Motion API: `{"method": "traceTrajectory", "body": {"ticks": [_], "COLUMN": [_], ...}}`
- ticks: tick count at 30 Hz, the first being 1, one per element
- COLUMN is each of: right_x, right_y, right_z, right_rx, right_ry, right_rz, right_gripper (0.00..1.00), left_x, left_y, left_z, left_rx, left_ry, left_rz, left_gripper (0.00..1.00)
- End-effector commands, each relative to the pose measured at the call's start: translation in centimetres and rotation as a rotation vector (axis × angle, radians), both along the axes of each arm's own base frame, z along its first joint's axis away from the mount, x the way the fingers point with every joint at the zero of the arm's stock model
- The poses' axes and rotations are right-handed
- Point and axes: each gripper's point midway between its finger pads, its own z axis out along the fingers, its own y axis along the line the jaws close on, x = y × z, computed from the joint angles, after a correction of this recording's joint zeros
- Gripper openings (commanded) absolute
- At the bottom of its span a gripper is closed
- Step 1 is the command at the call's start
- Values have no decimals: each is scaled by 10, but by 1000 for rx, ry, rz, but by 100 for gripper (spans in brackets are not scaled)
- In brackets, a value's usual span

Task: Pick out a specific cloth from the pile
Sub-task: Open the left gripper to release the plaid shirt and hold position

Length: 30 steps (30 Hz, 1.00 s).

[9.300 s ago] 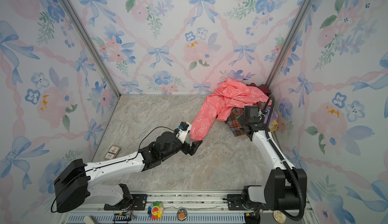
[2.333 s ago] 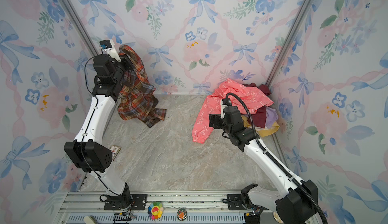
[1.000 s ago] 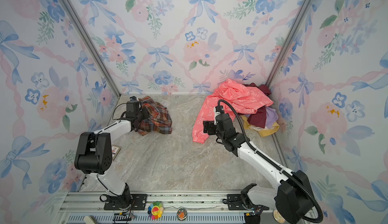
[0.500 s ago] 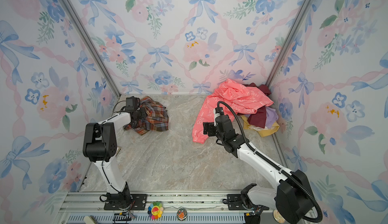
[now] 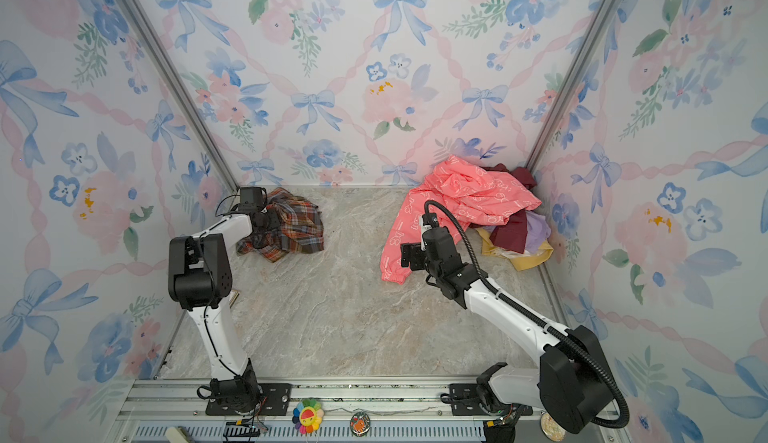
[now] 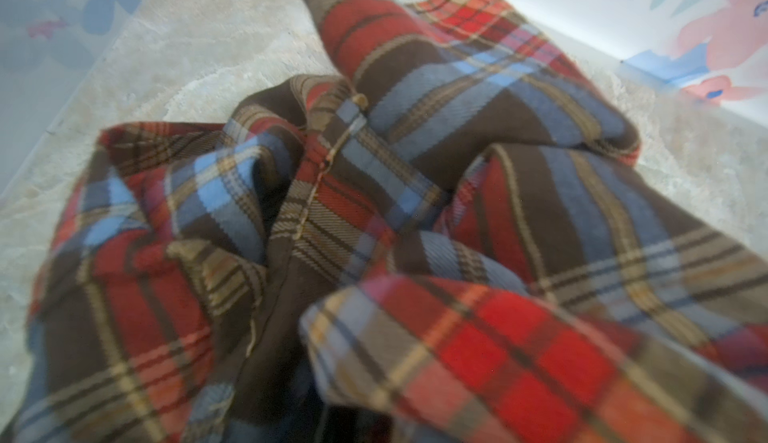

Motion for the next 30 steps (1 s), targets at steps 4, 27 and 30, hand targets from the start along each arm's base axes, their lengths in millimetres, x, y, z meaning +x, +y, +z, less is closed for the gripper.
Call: {"method": "traceTrajectory", "body": {"ticks": [4, 27, 30], "right_x": [1, -15, -16], "right_y": [-1, -9, -8], "right_z": [27, 46, 43], "right_rx": [0, 42, 54], "right_ry": [-17, -55, -53], "right_rz": [-3, -5, 0], "right_gripper": [96, 97, 97], "left_x": [10, -44, -55], "left_y": [-12, -40, -44], "left_z": [43, 37, 23], "left_rx": [-86, -65, -45], "left_ry": [-84, 2, 42], "left_rz": [-6, -104, -131], "left_gripper": [58, 60, 58]}}
